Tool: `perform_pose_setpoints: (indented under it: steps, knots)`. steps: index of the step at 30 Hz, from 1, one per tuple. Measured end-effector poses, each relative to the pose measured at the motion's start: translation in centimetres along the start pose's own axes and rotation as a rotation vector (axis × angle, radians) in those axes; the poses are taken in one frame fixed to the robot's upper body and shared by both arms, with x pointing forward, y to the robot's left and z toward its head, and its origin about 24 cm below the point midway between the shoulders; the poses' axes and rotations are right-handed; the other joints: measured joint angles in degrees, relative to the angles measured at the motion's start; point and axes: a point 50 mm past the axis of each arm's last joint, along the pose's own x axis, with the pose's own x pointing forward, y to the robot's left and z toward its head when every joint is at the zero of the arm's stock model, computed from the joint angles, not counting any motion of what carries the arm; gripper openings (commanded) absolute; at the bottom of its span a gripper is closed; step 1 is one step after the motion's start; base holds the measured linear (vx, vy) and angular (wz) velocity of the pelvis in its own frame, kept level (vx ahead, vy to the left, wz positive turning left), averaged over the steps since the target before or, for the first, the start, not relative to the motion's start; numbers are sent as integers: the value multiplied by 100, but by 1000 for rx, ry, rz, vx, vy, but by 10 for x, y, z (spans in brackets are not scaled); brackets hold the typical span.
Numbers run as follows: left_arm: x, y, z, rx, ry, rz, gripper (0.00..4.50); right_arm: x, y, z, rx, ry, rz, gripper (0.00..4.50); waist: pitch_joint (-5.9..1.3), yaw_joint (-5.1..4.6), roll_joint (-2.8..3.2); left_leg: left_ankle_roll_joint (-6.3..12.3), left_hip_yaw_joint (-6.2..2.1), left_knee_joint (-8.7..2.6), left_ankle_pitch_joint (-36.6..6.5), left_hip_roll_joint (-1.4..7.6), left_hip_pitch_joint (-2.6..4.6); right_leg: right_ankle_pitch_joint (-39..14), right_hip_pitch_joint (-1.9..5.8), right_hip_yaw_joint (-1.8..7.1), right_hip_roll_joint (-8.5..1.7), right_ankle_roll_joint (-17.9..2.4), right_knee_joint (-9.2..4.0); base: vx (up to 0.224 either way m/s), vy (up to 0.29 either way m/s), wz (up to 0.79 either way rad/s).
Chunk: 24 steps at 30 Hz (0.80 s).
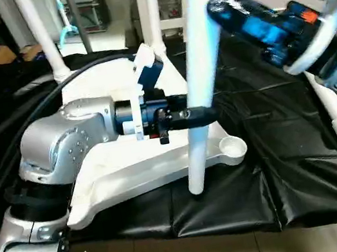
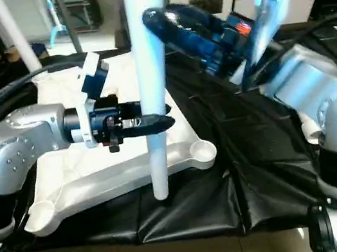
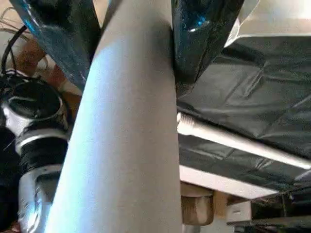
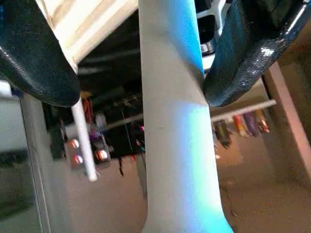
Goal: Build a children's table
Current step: Insert table leg to table base
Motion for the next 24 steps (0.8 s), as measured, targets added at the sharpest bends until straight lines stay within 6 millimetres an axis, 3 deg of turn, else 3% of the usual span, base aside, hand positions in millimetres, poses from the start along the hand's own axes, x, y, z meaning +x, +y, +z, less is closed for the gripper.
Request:
perform_pose_setpoints:
  steps: [10, 21, 24]
  knots:
    - [1, -5, -4, 14, 41, -38, 169, 0, 2, -5, 108, 25, 61, 450, 3, 115, -5, -8, 2, -26, 4, 0, -12, 0, -16, -2, 2, 0, -2, 0, 0, 0]
    - [7, -11, -7, 15, 72, -97, 169, -4, 5, -9, 182, 70, 109, 450, 3, 114, -6, -20, 2, -38, 11, 0, -9, -6, -19, -3, 3, 10, -1, 0, 0, 0]
    - [6, -11, -7, 13, 77, -99, 169, -4, 5, -9, 183, 77, 110, 416, 3, 113, -6, -20, 2, -38, 12, 0, -8, -7, -19, -2, 3, 10, -1, 0, 0, 0]
